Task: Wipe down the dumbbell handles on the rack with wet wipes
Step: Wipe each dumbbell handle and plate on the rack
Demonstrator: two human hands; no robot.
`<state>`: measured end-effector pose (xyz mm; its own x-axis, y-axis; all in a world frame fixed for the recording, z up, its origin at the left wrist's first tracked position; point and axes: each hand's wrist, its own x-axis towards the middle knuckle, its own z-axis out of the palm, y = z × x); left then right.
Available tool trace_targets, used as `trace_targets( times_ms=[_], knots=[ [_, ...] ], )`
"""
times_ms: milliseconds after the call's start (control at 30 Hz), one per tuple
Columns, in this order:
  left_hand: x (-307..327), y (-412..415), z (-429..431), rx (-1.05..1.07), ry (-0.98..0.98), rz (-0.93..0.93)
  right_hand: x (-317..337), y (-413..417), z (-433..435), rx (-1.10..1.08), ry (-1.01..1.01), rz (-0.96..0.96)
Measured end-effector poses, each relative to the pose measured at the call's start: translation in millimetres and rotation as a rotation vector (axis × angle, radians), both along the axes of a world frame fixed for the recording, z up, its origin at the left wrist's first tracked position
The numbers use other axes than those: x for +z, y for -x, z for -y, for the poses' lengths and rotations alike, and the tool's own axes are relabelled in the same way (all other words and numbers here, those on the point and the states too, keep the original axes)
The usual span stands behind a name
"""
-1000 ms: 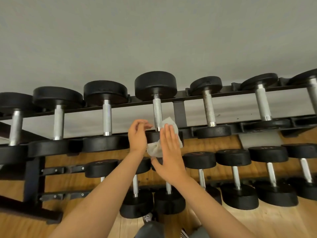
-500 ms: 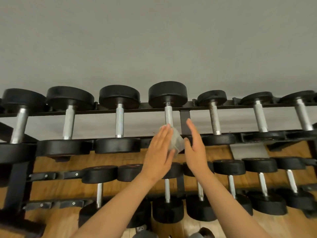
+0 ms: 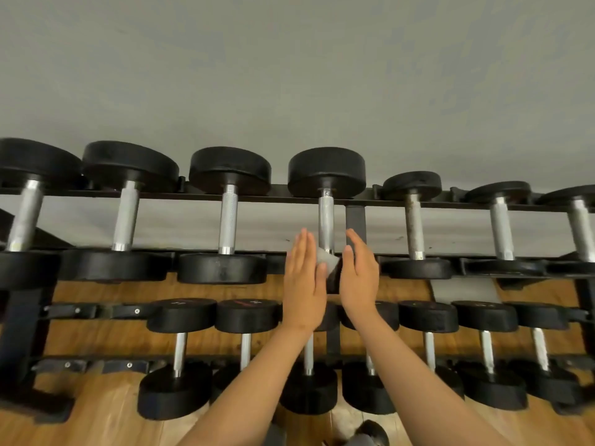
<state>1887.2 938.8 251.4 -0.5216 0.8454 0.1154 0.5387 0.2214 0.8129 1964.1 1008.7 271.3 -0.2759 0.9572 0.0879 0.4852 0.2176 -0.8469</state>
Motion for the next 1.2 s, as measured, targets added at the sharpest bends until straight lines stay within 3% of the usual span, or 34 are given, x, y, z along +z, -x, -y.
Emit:
trace_targets(
  times_ms=[67,300,600,900,1200],
  knots=[
    [-1,12,-5,0.072,-0.005,0.232,-1,3,2,-0.020,-0.074,0.050],
    [-14,0,19,0.174,-0.050,0.727,-3,3,0,-0.053,-0.084,0.075],
    [-16,26,4,0.190,-0.016,0.939,1,0,1,-0.056,-0.030,0.031],
    [-40,23,2,0.372,0.000,1.153,-1,0,1,-0.051,-0.045,0.047],
    [-24,6,5,0.480,-0.030,1.165,3,1,3,-0.057,-0.055,0.027]
  ],
)
